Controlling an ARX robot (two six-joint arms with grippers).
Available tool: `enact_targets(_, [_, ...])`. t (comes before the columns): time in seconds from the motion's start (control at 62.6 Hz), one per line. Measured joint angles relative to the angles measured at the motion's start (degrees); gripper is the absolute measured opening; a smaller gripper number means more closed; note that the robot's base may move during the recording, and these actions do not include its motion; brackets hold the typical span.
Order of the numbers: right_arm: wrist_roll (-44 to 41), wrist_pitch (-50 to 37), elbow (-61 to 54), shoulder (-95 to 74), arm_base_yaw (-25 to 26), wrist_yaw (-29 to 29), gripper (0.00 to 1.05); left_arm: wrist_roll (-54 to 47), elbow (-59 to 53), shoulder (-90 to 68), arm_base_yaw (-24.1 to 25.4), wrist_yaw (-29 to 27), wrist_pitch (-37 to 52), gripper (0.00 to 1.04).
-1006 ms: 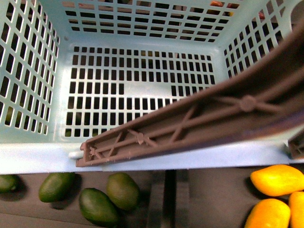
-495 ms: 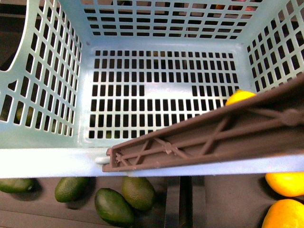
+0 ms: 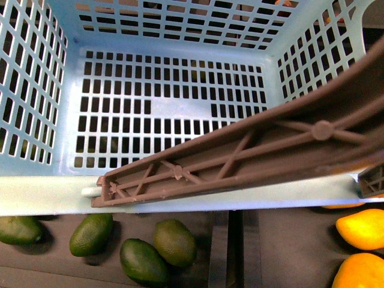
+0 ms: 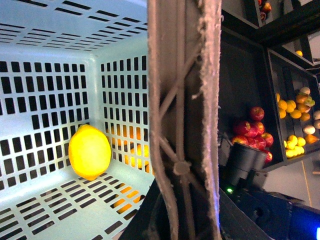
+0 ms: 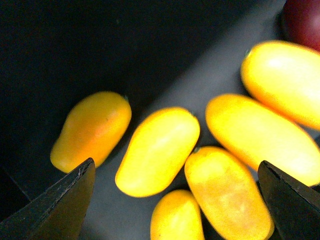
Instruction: Pick lemon and mango into basket
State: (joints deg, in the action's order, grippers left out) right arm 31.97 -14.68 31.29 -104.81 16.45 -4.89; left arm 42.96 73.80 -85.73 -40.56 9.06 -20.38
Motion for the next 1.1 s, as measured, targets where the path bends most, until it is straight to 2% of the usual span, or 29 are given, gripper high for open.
enact_targets(0.288, [9.7,-4.66,0.94,-10.95,-6.8,1.4,0.96,0.09,0.0,0.0,-0.07,0.37,0.0,0.06])
enact_targets(0.431, [11.89,-4.61,3.06,-15.98,-7.45,1.49,0.96,-0.02,0.0,0.0,-0.07,-0.15,0.0,0.06])
enact_targets(0.767, [15.69,-1.6,10.75,-22.03,-8.33,2.32,0.96,0.02,0.0,0.0,-0.07,0.2,0.0,0.06])
enact_targets(1.102, [19.52,5.42,24.83,-26.69,-11.41,2.51,0.96,0.02,0.0,0.0,-0.07,-0.04,0.0,0.06])
